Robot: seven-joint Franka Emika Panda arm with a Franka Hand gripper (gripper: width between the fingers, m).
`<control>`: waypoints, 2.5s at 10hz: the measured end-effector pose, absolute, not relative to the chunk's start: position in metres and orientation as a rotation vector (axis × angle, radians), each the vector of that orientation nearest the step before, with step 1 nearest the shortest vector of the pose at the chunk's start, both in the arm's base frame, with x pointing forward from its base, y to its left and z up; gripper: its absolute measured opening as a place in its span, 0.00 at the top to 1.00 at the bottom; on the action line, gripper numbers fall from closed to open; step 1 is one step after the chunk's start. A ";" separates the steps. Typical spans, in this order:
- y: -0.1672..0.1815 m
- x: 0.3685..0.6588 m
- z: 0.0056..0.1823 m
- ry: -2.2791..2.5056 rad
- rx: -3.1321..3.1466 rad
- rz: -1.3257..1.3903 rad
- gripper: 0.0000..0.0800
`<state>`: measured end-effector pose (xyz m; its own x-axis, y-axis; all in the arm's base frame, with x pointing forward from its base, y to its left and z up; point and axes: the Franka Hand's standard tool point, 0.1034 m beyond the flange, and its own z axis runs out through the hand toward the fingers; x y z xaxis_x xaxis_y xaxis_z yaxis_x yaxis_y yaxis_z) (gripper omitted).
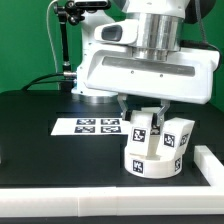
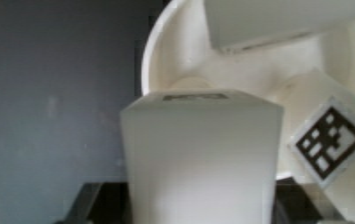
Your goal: Assemble stool
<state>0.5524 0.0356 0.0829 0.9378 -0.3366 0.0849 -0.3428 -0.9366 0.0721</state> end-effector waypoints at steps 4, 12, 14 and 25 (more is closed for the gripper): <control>0.035 0.554 0.081 -0.993 2.967 0.182 0.58; 0.041 0.554 0.081 -1.678 2.731 0.164 0.58; 0.036 0.555 0.081 -2.037 2.552 0.148 0.58; 0.049 0.563 0.096 -2.574 2.159 0.070 0.20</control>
Offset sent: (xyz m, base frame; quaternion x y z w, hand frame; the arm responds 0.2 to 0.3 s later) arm -0.0048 -0.0068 0.0001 0.0736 0.0303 0.2002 0.9765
